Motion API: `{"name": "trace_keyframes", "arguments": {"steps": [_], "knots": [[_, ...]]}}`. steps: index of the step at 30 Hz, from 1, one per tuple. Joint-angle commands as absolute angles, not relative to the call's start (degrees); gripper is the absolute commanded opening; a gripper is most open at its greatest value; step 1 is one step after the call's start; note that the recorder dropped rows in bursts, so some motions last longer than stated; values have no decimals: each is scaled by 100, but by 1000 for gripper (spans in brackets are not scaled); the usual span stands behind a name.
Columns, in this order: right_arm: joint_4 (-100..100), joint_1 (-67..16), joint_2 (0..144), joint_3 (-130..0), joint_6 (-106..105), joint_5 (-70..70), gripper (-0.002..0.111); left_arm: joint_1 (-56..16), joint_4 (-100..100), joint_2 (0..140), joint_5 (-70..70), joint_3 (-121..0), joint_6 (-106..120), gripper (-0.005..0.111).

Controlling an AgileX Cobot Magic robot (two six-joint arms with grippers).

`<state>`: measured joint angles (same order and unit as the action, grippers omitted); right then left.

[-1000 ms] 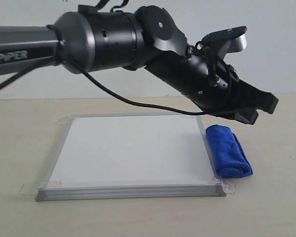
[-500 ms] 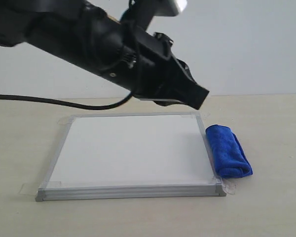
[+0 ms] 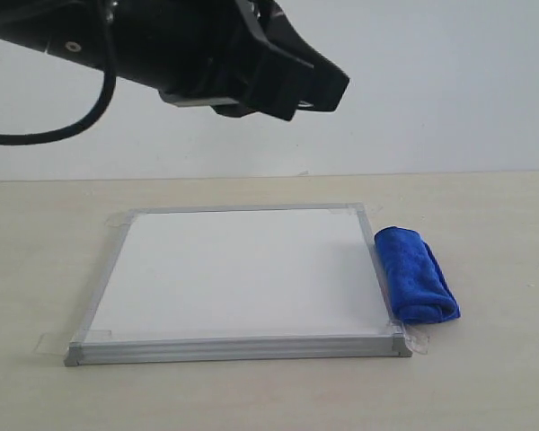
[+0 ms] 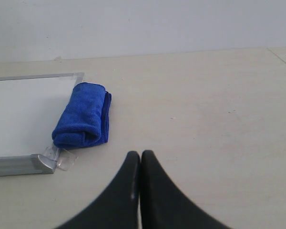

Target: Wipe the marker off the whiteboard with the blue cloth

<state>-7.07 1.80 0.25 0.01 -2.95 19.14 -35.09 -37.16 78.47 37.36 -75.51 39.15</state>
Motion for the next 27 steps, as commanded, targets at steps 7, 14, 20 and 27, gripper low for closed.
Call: {"name": "trace_keyframes", "arguments": {"steps": [7,14,20,27], "knots": [[-693,209,0,0,-294,1891,0,-2976,-2401,7132,3995,-7507,2783,4],[-693,209,0,0,-294,1891,0,-2274,-857,5706,3790,-6871,957,4],[-693,209,0,0,-294,1891,0,-1388,-832,3628,2692,-4830,1005,4],[-693,209,0,0,-294,1891,0,-493,-1113,453,524,-1688,886,4]]}}
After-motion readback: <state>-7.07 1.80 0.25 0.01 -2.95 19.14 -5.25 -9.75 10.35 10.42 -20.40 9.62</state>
